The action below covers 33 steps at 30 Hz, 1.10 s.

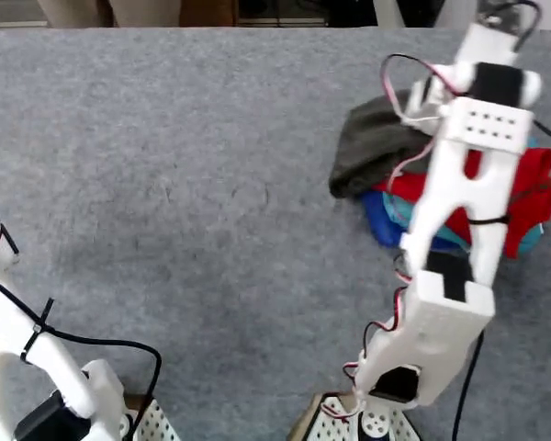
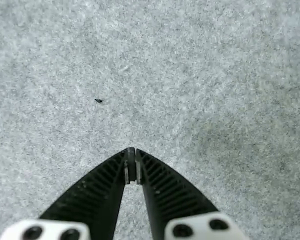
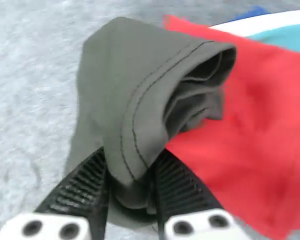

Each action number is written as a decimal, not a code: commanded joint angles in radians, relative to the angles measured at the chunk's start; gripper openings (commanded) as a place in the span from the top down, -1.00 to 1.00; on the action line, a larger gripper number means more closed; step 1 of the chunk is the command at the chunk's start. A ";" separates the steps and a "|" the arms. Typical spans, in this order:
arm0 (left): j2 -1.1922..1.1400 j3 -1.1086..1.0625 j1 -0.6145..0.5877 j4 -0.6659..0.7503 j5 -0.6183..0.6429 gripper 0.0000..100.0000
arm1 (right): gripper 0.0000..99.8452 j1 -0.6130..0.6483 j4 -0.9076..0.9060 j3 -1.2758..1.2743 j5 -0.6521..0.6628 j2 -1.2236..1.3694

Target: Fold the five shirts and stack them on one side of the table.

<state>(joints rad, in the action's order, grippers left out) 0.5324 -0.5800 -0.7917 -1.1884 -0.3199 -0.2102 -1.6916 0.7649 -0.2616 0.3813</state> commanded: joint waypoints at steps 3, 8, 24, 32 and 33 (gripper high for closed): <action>0.036 0.025 0.005 0.006 -0.008 0.96 | 0.99 -0.117 -0.054 0.056 0.048 -0.085; 0.036 0.025 0.005 0.006 -0.008 0.96 | 0.99 -0.206 -0.055 0.056 0.061 -0.087; 0.036 0.025 0.005 0.006 -0.009 0.96 | 0.99 -0.303 -0.066 0.165 0.130 -0.081; 0.030 0.089 0.003 -0.040 -0.009 0.96 | 0.58 -0.352 -0.087 0.177 0.129 -0.088; 0.028 0.098 0.005 -0.044 -0.009 0.96 | 0.48 -0.358 -0.087 0.177 0.129 -0.088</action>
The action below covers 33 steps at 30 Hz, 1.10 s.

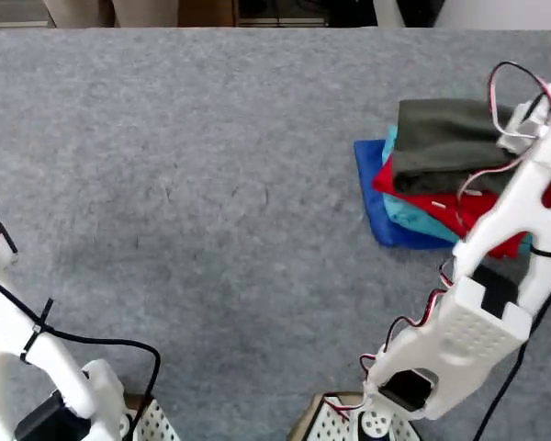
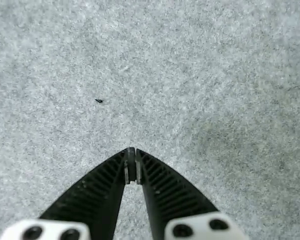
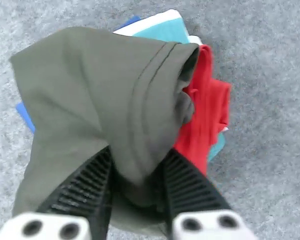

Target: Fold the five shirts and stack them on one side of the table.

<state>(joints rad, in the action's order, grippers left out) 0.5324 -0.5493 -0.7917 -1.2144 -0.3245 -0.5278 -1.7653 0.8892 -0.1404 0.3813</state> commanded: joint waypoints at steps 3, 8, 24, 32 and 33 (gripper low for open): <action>0.028 0.074 0.005 -0.018 -0.005 0.96 | 0.21 -0.056 -0.015 0.053 0.009 -0.088; 0.033 0.071 0.005 -0.018 -0.005 0.96 | 0.11 -0.041 -0.017 0.041 0.003 -0.142; 0.117 -0.011 0.068 -0.089 -0.005 0.96 | 0.99 0.226 -0.020 -0.096 0.017 -0.421; 0.619 -0.348 0.097 0.060 -0.005 0.96 | 0.99 0.226 0.020 -0.753 0.204 -0.826; 0.682 -0.414 0.109 0.091 -0.005 0.95 | 0.99 0.226 0.040 -0.837 0.213 -0.881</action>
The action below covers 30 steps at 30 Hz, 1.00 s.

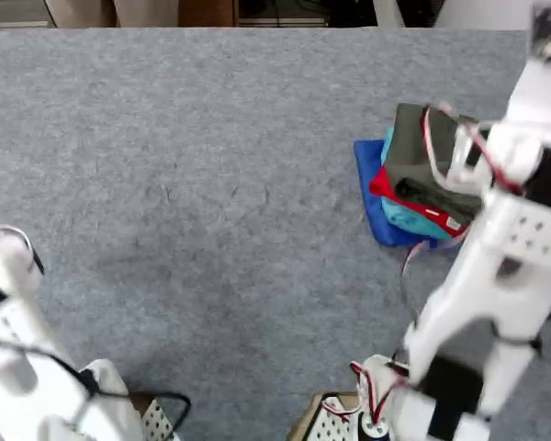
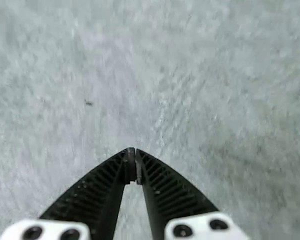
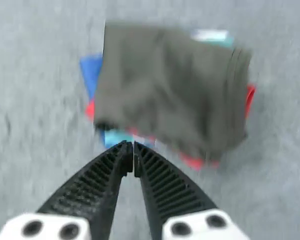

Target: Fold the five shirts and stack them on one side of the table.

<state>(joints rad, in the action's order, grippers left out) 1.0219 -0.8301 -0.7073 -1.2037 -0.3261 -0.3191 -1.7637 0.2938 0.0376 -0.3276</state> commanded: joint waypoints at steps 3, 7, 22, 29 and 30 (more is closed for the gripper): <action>0.369 -0.328 0.084 0.164 -0.003 0.95 | 0.99 0.018 0.124 -0.496 0.046 -0.338; 0.591 -0.549 0.146 0.236 -0.003 0.96 | 0.99 0.018 0.319 -0.849 0.046 -0.573; 0.782 -0.861 0.476 0.137 0.005 0.95 | 0.99 0.191 0.667 -1.946 0.035 -1.477; 0.783 -0.861 0.681 0.063 -0.002 0.95 | 0.99 0.194 0.612 -1.983 0.037 -1.555; 0.783 -0.861 0.674 0.063 -0.002 0.95 | 0.99 0.194 0.603 -1.985 0.037 -1.546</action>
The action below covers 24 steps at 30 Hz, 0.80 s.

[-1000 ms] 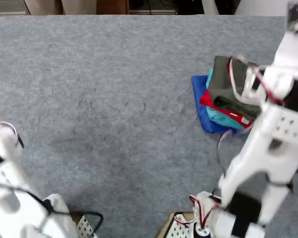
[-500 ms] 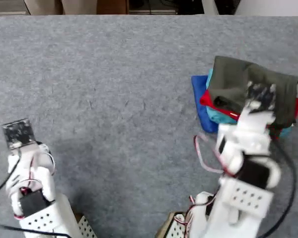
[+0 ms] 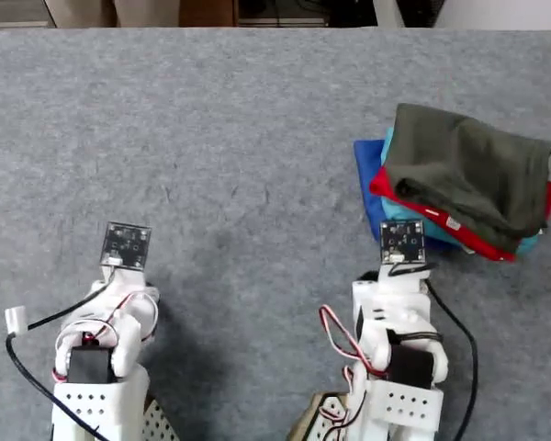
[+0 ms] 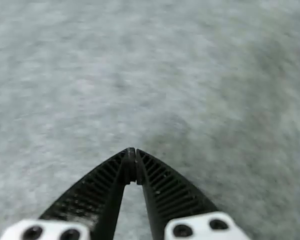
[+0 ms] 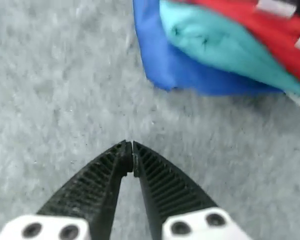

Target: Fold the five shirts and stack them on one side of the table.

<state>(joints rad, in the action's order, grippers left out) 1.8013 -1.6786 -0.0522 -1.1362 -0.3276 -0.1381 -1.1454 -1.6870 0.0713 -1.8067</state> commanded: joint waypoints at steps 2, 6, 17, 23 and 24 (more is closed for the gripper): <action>-0.001 -0.012 0.002 -0.006 0.000 0.95 | 0.99 0.013 -0.071 -0.004 0.008 -0.058; -0.002 -0.012 -0.005 -0.006 0.003 0.96 | 0.99 0.015 -0.150 -0.004 0.009 -0.058; 0.004 -0.012 0.003 -0.063 0.005 0.96 | 0.99 0.015 -0.157 -0.004 0.009 -0.064; 0.004 -0.012 -0.006 -0.060 0.138 0.96 | 0.99 0.015 -0.157 -0.004 0.009 -0.064; 0.004 -0.012 -0.006 -0.060 0.170 0.96 | 0.99 0.015 -0.157 -0.004 0.009 -0.064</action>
<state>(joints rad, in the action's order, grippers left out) 1.8013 -1.6786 -0.0491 -1.1930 -0.2386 -0.1366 -1.2988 -1.6916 0.0713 -1.8067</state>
